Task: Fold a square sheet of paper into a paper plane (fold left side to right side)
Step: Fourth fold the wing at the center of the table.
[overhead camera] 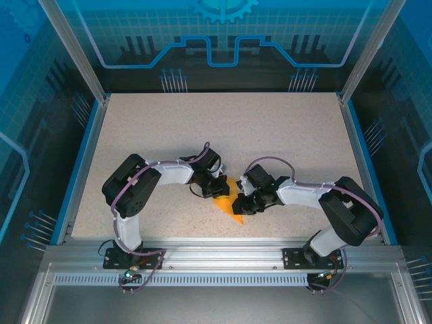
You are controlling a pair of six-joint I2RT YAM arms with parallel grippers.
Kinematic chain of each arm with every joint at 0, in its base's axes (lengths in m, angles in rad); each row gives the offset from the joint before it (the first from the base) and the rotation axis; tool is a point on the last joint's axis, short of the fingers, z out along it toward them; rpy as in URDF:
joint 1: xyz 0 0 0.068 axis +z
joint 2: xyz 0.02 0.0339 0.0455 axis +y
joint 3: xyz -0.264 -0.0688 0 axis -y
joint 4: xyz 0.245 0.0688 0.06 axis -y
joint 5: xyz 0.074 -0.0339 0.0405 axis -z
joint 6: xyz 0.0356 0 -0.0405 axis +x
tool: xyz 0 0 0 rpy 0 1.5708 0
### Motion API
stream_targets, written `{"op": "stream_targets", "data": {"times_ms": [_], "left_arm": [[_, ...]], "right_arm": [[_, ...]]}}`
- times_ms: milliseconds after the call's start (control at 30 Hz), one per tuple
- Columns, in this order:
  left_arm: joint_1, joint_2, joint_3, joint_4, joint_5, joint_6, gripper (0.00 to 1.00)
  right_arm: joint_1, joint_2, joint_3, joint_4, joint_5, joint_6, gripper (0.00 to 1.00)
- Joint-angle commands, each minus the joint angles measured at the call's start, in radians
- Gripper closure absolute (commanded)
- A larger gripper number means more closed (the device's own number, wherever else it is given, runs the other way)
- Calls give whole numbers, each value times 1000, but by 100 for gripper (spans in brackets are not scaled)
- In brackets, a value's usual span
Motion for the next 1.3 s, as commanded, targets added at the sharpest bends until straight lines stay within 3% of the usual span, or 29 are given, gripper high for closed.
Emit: {"op": "stream_targets", "data": {"times_ms": [0, 1267], "left_arm": [[-5, 36, -31, -69, -60, 20, 99], [-5, 50, -25, -74, -70, 26, 99]], "right_arm": [[22, 21, 24, -80, 19, -27, 83], [72, -33, -27, -358, 70, -34, 83]]}}
